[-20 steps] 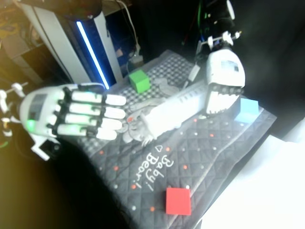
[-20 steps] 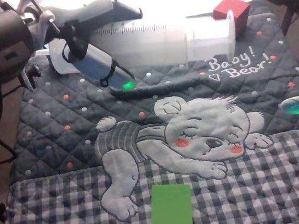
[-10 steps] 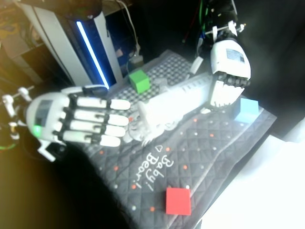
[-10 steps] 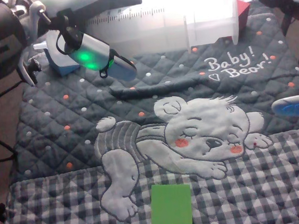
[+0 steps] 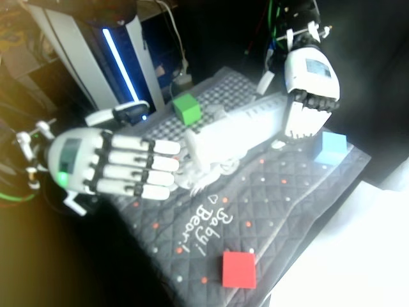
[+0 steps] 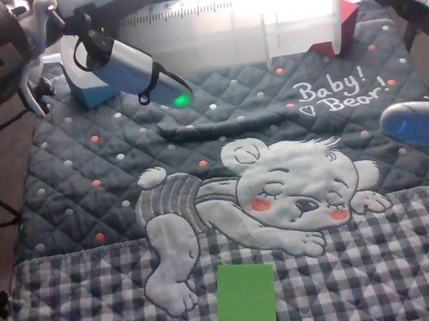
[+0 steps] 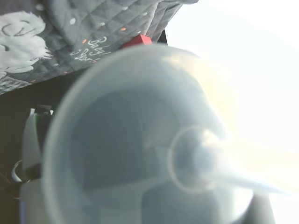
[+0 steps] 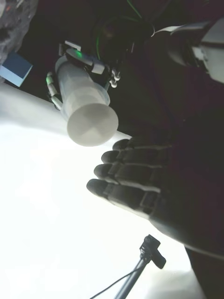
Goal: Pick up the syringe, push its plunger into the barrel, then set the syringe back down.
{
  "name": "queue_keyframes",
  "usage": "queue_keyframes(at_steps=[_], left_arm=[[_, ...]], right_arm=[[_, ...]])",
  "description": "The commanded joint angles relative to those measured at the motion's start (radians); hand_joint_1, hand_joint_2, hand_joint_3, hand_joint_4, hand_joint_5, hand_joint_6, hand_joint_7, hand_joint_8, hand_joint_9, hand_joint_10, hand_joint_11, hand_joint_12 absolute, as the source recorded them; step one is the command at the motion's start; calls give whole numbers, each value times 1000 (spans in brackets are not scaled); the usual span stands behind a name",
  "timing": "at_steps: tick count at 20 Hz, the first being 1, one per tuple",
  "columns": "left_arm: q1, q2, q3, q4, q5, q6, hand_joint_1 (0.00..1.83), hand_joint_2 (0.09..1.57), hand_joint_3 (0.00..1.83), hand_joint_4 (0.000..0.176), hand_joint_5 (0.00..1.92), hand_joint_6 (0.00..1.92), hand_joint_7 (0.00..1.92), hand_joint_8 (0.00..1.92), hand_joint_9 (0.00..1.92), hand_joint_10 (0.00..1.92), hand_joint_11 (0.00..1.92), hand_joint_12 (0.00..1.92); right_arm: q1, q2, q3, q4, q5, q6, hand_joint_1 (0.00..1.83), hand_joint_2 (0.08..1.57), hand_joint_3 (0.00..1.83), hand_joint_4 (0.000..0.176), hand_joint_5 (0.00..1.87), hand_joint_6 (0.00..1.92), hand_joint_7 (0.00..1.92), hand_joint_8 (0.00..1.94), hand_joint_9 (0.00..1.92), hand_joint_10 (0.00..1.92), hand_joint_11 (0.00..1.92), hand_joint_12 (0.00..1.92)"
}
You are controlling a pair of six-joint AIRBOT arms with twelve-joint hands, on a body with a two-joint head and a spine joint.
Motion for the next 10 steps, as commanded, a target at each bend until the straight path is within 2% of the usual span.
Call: queue_keyframes(at_steps=[1,5,7,10], left_arm=[[-20,5,0,-41,-115,-11,1417,1169,0,0,1037,1921,1281,1921,1437,1921,1492,1921],[-21,4,1,-45,-117,-11,1388,1173,0,0,1055,1921,1293,1921,1418,1921,1432,1921],[-25,4,1,-45,-117,-11,1436,1165,0,0,1050,1921,1313,1921,1459,1921,1490,1921],[-27,2,2,-45,-119,-10,1433,1163,0,0,1041,1921,1317,1921,1457,1921,1486,1921]], right_arm=[[17,-2,4,4,127,10,7,923,1,0,26,0,41,0,50,0,45,118],[20,-18,5,5,127,11,0,900,0,0,0,0,0,0,11,0,22,98],[20,-28,7,5,127,13,0,857,0,0,2,0,0,0,1,0,8,53],[21,-38,9,5,126,21,0,874,1,0,6,1,0,0,0,0,2,34]])
